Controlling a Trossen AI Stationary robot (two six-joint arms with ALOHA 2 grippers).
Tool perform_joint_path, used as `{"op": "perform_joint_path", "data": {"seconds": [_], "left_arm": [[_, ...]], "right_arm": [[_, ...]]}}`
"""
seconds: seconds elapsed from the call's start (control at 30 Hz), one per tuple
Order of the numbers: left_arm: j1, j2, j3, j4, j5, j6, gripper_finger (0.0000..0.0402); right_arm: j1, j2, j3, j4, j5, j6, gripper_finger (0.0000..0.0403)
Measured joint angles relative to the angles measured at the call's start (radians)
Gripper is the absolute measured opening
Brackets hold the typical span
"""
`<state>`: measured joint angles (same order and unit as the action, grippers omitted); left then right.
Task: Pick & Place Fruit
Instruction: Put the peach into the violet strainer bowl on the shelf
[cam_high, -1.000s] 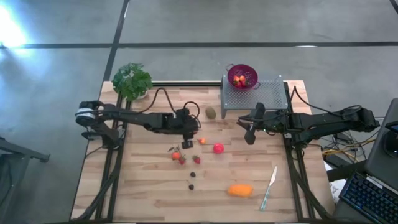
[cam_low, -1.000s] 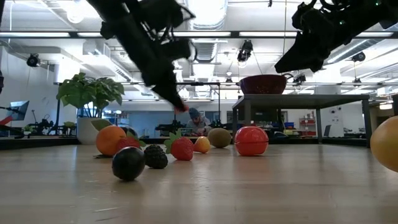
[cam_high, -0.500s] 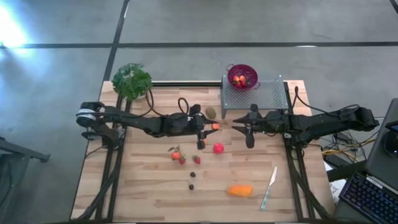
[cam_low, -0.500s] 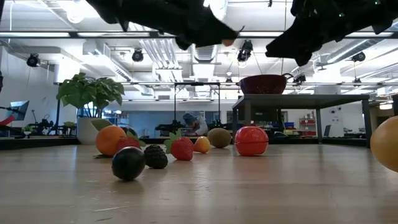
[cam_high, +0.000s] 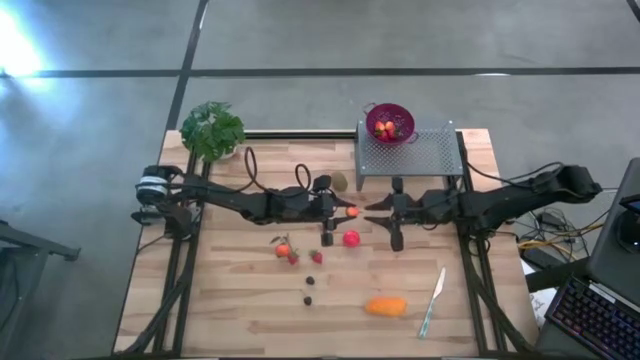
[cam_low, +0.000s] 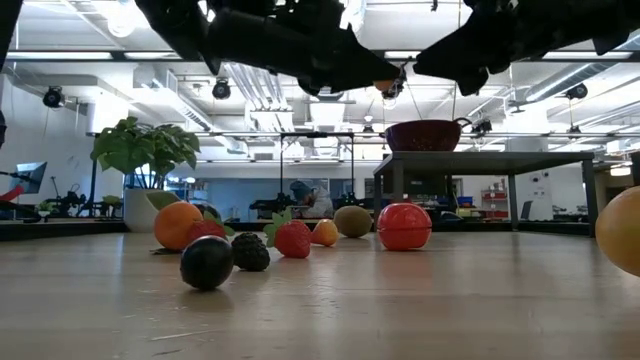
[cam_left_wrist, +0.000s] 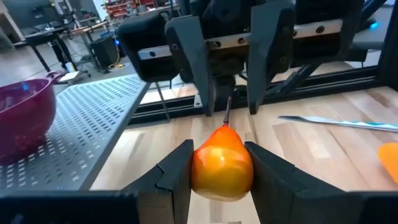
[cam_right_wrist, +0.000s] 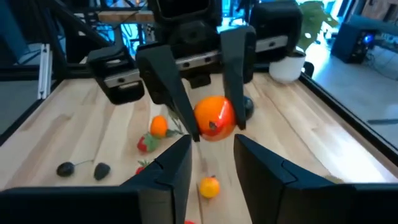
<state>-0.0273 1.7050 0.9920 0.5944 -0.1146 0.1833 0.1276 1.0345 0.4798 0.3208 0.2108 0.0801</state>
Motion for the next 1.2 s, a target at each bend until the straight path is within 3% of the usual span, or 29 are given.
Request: {"op": "perform_joint_path", "data": {"seconds": [0.4,1.03,1.2], "left_arm": [[0.0,0.0,0.0,0.025,0.019,0.005,0.0136],[0.001,-0.001,0.0,0.023,0.019,0.008,0.0136],[0.001,-0.002,0.0,0.023,0.019,0.008,0.0136]], "right_arm": [[-0.001,0.076,0.007,0.109,0.001,-0.039,0.0142],[0.001,0.055,0.007,0.102,-0.003,-0.054,0.0018],[0.001,0.055,0.007,0.103,-0.003,-0.054,0.001]]}}
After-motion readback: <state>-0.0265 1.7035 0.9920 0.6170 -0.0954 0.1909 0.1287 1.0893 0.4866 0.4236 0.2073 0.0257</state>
